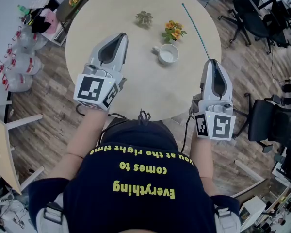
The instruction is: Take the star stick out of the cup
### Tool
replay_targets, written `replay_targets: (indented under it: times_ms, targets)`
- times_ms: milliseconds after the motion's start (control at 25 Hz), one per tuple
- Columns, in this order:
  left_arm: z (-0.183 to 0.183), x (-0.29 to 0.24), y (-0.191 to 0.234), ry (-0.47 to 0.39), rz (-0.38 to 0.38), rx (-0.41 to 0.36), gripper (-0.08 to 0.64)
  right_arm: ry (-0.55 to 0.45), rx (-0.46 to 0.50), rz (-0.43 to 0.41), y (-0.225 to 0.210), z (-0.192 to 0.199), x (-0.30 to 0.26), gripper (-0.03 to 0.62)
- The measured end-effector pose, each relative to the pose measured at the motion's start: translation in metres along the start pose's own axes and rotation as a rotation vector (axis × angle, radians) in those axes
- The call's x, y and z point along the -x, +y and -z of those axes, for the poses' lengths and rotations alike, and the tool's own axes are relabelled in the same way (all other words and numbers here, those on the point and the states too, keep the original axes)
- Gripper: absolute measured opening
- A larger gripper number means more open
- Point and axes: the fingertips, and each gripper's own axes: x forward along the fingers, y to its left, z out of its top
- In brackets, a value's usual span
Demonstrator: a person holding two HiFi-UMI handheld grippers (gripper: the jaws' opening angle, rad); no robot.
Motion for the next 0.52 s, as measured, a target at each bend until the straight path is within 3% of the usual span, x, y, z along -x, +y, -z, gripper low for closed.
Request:
replay_targets:
  times_ms: [520]
  targets:
    - [0.0035, -0.0014, -0.0020, 0.012, -0.013, -0.001, 0.004, -0.003, -0.002, -0.007, -0.0056, 0.0001, -0.0022, 0.028]
